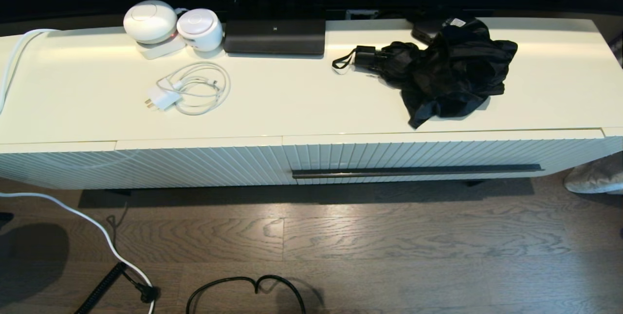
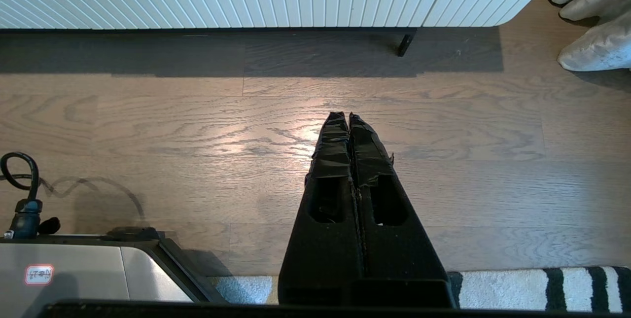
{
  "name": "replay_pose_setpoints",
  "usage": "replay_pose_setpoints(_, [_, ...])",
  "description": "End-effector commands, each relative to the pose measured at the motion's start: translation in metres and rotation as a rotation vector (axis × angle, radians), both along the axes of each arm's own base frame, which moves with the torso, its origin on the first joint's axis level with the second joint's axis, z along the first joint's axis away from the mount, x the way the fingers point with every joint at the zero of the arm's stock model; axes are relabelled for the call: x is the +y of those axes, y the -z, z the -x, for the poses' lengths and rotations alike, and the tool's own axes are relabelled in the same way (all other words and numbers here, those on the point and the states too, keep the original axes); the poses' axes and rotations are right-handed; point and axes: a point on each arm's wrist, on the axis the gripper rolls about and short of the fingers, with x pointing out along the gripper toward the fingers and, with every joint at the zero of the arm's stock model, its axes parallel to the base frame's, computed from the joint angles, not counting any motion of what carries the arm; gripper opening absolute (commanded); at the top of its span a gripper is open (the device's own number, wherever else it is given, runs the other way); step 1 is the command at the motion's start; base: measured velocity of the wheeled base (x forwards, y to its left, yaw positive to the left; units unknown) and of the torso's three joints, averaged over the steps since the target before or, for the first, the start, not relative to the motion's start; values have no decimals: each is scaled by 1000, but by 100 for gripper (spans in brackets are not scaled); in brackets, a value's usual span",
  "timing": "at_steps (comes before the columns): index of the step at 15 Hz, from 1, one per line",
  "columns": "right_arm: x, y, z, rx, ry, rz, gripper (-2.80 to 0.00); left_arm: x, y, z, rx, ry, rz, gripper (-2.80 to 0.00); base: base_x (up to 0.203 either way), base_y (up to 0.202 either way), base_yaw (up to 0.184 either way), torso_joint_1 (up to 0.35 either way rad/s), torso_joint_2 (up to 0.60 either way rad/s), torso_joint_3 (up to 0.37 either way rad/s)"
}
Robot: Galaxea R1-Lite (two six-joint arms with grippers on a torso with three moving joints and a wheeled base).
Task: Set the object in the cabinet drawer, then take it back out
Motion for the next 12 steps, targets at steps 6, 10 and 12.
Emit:
replay_pose_setpoints(6, [0, 1, 0, 2, 2, 1, -280, 0, 0, 0, -2, 0, -1, -280, 0, 0, 0, 0, 0, 0])
replay_pose_setpoints(10, [0, 1, 0, 3, -1, 2, -280, 0, 0, 0, -1, 0, 0, -280, 0, 0, 0, 0, 0, 0])
replay_pose_setpoints(12, [0, 0, 0, 4, 0, 2, -280, 0, 0, 0, -2, -2, 1, -280, 0, 0, 0, 0, 0, 0])
